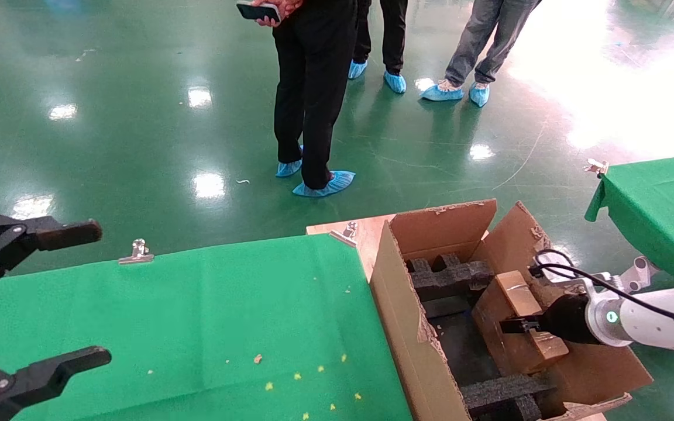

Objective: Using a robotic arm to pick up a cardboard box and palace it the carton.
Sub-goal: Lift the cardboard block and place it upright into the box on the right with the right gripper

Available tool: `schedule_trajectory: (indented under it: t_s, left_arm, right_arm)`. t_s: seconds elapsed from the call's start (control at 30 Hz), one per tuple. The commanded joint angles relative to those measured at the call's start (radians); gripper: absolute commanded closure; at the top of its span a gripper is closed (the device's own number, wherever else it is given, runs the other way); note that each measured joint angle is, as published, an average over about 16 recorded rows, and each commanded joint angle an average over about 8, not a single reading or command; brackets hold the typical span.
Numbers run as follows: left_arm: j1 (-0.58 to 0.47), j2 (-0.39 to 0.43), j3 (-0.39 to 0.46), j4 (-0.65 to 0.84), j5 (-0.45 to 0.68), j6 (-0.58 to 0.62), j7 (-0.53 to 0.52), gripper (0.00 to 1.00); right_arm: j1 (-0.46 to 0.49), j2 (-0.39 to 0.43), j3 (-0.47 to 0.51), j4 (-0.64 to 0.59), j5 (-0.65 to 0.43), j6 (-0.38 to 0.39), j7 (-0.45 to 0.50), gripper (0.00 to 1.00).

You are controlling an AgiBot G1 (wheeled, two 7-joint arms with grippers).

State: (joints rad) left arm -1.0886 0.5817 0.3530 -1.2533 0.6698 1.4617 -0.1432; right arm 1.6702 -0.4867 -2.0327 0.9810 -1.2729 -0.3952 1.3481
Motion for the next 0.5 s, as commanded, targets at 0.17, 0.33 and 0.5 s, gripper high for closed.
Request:
schedule_trajectory:
  t_s: [0.17, 0.33, 0.5]
  left_arm:
    - [0.0, 0.0, 0.0, 0.0, 0.0, 0.0, 0.0, 0.0]
    - [0.0, 0.0, 0.0, 0.0, 0.0, 0.0, 0.0, 0.0]
    - [0.0, 0.0, 0.0, 0.0, 0.0, 0.0, 0.0, 0.0]
  right_arm:
    - [-0.025, -0.029, 0.011, -0.039, 0.027, -0.009, -0.033, 0.77]
    - [-0.036, -0.041, 0.019, -0.057, 0.042, -0.012, -0.05, 0.14]
    - [-0.037, -0.042, 0.02, -0.058, 0.044, -0.013, -0.052, 0.0]
